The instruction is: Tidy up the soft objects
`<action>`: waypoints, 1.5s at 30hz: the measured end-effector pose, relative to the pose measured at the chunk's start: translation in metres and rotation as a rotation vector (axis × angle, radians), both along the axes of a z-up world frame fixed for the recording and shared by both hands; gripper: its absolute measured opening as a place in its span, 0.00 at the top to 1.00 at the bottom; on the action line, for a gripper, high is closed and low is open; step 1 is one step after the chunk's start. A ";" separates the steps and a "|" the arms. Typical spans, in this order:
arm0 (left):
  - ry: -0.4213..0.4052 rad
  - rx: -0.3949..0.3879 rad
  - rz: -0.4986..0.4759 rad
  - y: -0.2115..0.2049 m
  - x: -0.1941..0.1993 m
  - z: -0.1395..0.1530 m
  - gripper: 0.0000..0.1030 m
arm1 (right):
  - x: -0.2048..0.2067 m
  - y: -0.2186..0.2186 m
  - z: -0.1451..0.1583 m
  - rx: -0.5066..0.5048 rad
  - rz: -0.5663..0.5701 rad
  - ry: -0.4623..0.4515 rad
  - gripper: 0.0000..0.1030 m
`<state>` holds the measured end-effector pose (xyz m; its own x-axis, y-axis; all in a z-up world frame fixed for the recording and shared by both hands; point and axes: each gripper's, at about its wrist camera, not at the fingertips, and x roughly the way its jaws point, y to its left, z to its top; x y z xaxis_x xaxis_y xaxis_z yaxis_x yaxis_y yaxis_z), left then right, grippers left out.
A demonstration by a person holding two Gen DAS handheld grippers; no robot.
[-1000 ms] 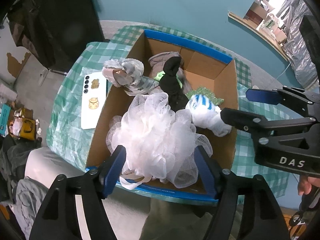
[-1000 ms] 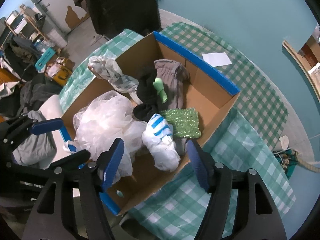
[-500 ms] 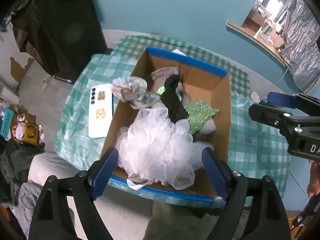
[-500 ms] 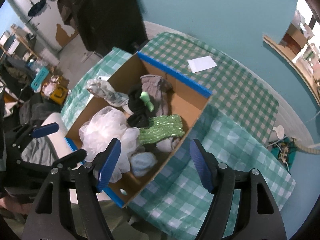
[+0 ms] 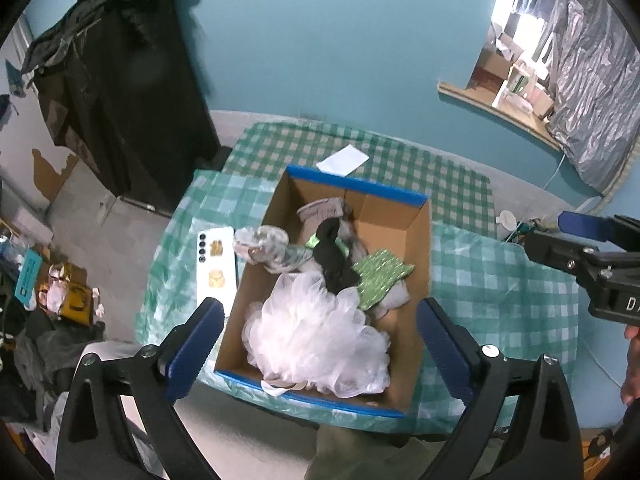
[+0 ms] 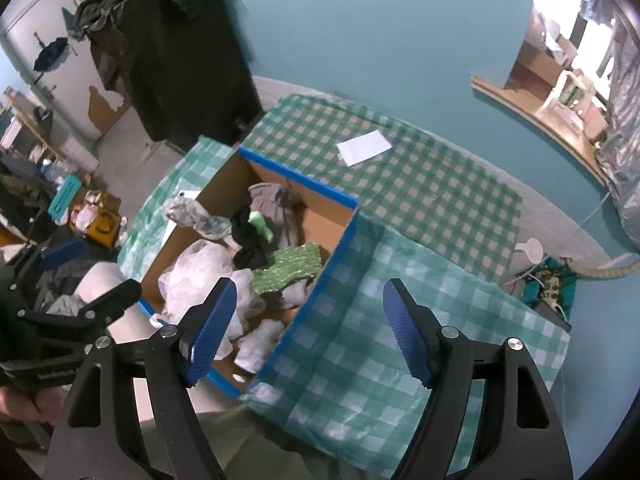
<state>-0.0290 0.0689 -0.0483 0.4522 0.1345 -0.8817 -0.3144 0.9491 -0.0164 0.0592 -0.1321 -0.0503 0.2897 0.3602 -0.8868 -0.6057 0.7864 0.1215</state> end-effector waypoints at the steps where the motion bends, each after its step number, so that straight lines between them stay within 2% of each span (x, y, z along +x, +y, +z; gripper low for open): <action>1: -0.003 0.002 0.000 -0.002 0.000 0.004 0.05 | 0.000 -0.003 0.002 0.001 -0.006 -0.003 0.26; 9: 0.001 0.058 -0.029 -0.026 0.006 0.023 0.01 | -0.003 -0.026 0.017 0.027 -0.056 -0.019 0.26; 24: -0.003 0.047 -0.022 -0.047 0.003 0.035 0.01 | -0.004 -0.046 0.027 0.040 -0.070 -0.033 0.26; 45: 0.017 0.047 -0.028 -0.061 0.006 0.032 0.01 | -0.005 -0.056 0.033 0.044 -0.065 -0.030 0.26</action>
